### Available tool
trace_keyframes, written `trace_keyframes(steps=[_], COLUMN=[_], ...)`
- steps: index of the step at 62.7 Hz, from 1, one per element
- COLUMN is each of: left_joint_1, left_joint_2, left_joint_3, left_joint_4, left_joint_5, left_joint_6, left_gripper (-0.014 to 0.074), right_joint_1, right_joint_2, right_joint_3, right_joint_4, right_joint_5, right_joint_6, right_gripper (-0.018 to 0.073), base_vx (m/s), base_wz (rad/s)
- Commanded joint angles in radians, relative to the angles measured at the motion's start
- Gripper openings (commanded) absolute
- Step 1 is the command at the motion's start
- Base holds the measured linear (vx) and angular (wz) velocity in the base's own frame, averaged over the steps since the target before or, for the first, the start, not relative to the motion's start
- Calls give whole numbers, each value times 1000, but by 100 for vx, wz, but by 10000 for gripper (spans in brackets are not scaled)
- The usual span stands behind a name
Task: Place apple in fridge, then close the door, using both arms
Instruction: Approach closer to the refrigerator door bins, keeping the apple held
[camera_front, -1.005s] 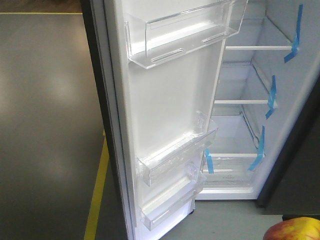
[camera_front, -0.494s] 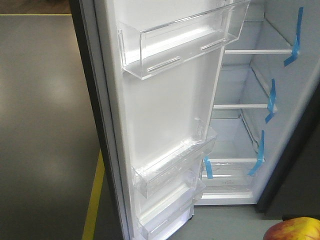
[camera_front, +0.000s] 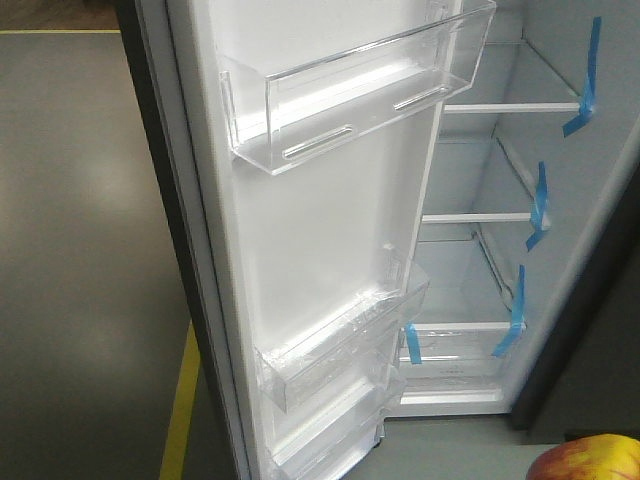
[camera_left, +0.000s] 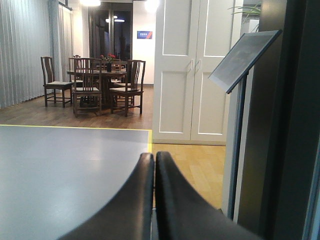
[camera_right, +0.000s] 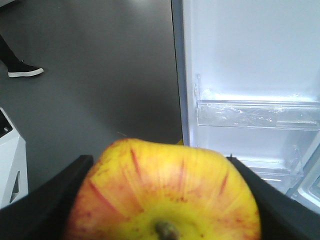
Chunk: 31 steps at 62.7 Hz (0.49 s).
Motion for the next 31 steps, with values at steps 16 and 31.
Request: trace_keyframes(steps=[16, 31], left_joint_1=[-2, -2], left_joint_2=[-15, -15], left_joint_3=[21, 21], left_joint_4=[-4, -4], left_joint_5=[-76, -76], left_joint_6=[-10, -10], left_gripper=[-6, -6], right_joint_1=[0, 0], right_joint_2=[7, 7], right_joint_3=[-27, -27], right_joint_4=[49, 49], right_joint_5=[-54, -54], right_joint_6=[-1, -1], right_gripper=[411, 411], base_vx=[4, 6], base_wz=[0, 1])
